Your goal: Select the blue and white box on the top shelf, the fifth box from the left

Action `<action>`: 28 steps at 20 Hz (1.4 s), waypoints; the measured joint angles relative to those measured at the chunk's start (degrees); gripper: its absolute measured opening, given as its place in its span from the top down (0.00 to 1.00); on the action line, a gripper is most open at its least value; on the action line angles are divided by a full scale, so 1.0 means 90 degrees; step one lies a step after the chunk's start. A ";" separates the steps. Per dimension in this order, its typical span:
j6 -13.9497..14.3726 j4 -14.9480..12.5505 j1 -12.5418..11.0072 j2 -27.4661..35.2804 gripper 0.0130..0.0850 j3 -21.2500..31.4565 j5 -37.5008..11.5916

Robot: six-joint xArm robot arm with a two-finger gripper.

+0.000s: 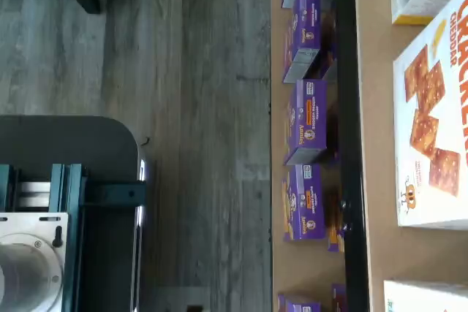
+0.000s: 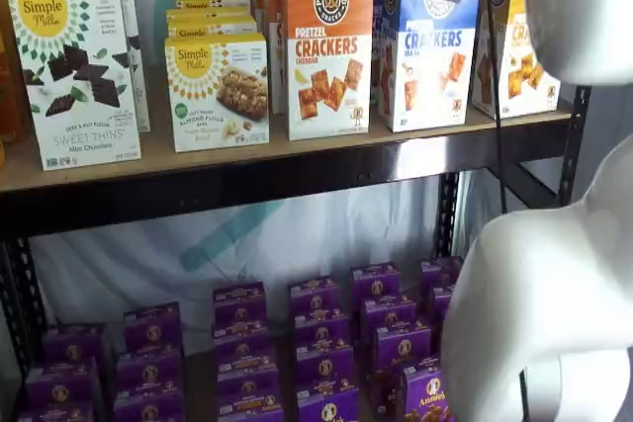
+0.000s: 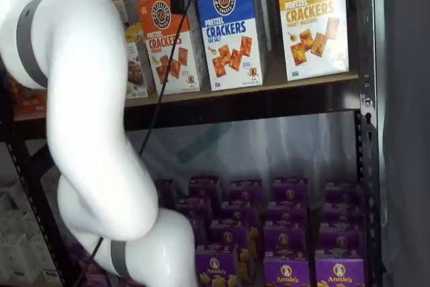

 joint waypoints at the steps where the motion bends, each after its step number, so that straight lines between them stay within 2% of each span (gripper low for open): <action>1: 0.0014 -0.0088 0.0056 0.0023 0.00 -0.0029 0.0030; 3: 0.0070 -0.0223 0.0184 0.0053 0.00 -0.0024 0.0033; 8: 0.0125 -0.0089 0.0187 0.0048 0.00 0.0041 -0.0053; 11: 0.0130 0.0251 0.0033 0.0058 0.00 0.0034 -0.0077; 14: 0.0121 0.0822 -0.0242 -0.0005 0.00 0.0119 -0.0257; 16: 0.0108 0.1114 -0.0379 -0.0132 0.00 0.0274 -0.0555; 18: 0.0092 0.1269 -0.0460 -0.0228 0.00 0.0375 -0.0860; 21: 0.0063 0.1267 -0.0493 -0.0239 0.00 0.0341 -0.1103; 26: 0.0007 0.0790 -0.0409 0.0199 0.00 -0.0386 -0.0628; 28: -0.0017 0.0780 -0.0444 0.0239 0.00 -0.0460 -0.0651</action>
